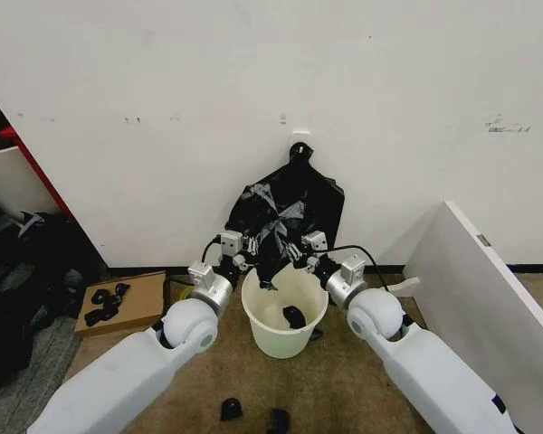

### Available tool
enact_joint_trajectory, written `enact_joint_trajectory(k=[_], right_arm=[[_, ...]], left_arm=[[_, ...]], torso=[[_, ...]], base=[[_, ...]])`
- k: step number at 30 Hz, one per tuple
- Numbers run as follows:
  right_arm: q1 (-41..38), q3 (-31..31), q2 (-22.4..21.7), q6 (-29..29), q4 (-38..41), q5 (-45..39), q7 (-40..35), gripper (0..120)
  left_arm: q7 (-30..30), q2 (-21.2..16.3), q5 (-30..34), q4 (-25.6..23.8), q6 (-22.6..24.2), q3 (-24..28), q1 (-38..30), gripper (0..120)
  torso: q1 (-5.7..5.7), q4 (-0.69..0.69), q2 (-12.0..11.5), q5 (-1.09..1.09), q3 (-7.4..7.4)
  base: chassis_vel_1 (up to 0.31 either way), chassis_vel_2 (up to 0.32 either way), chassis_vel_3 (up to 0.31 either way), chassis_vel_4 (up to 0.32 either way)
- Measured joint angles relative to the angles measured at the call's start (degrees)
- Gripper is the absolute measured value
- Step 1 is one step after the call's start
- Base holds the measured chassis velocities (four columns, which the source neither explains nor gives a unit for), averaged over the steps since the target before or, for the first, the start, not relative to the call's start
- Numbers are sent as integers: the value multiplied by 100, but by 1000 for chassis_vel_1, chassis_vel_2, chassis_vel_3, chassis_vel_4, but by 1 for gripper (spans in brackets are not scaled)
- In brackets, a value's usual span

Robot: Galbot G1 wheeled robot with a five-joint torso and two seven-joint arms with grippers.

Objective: Place the garbage bag over the trash bin.

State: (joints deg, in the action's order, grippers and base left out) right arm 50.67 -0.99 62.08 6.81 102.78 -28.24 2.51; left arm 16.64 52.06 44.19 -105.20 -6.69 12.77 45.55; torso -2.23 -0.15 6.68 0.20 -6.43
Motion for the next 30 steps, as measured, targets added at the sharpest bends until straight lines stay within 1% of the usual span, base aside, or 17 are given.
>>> enact_joint_trajectory(k=[1, 2, 3, 9, 12, 16, 17, 20, 22, 23, 27, 28, 29, 30], right_arm=[[-1, -11, 1, -36, -1, 11, 2, 9], [-1, -11, 1, -36, -1, 11, 2, 9], [-9, -32, 7, -91, -17, 17, 3, 1], [51, 8, 44, -182, 89, 1, -38, 0], [292, 289, 56, -211, 313, -81, -73, 0], [868, 877, 38, -356, 794, -374, -104, 0], [868, 877, 38, -356, 794, -374, -104, 0], [1307, 1170, 27, -522, 1149, -547, -118, 0], [1626, 1295, 27, -590, 1384, -587, -118, 0], [1626, 1295, 27, -590, 1384, -587, -118, 0], [2473, 1443, 35, -760, 1912, -512, -87, 0], [2620, 1467, 48, -799, 2002, -453, -82, 0], [2796, 1501, 81, -841, 2107, -362, -77, 0], [2796, 1501, 81, -841, 2107, -362, -77, 0]], left_arm=[[0, 0, 0, 0, 0, -9, 0, 0], [0, 0, 0, 0, 0, -9, 0, 0], [0, 1, 0, 1, 0, -20, -1, 0], [3, 1, 0, -14, -1, -132, 77, 0], [9, 1, 1, -37, -14, -324, 196, 0], [12, -74, 121, -254, -40, -776, 548, 0], [12, -74, 121, -254, -40, -776, 548, 0], [-18, -196, 155, -543, -64, -1083, 867, 0], [-43, -262, 158, -734, -71, -1219, 1087, 0], [-43, -262, 158, -734, -71, -1219, 1087, 0], [-92, -326, -48, -1093, -119, -1447, 1712, 0], [-98, -324, -91, -1149, -132, -1496, 1826, 0], [-105, -316, -148, -1244, -143, -1579, 2027, 0], [-105, -316, -148, -1244, -143, -1579, 2027, 0]], torso=[[0, 0, 0, 0, 0], [0, 0, 0, 0, 0], [0, 0, 0, 0, 0], [0, 1, 0, 0, 0], [0, 1, 0, 0, 0], [0, -1, 0, 0, 0], [0, -1, 0, 0, 0], [1, 0, 0, 1, 1], [1, 1, 0, 0, 1], [1, 1, 0, 0, 1], [1, 0, 0, -1, 1], [1, -2, 0, 0, 1], [1, -1, 0, 0, 2], [1, -1, 0, 0, 2]], base=[[0, 0, 0, 0], [0, 0, 0, 0], [0, 0, 0, 0], [0, 0, 0, 0], [0, 0, 0, 0], [0, 0, 0, 0], [0, 0, 0, 0], [0, 0, 0, 0], [0, 0, 0, 0], [0, 0, 0, 0], [0, 0, 0, 0], [0, 0, 0, 0], [0, 0, 0, 0], [0, 0, 0, 0]])
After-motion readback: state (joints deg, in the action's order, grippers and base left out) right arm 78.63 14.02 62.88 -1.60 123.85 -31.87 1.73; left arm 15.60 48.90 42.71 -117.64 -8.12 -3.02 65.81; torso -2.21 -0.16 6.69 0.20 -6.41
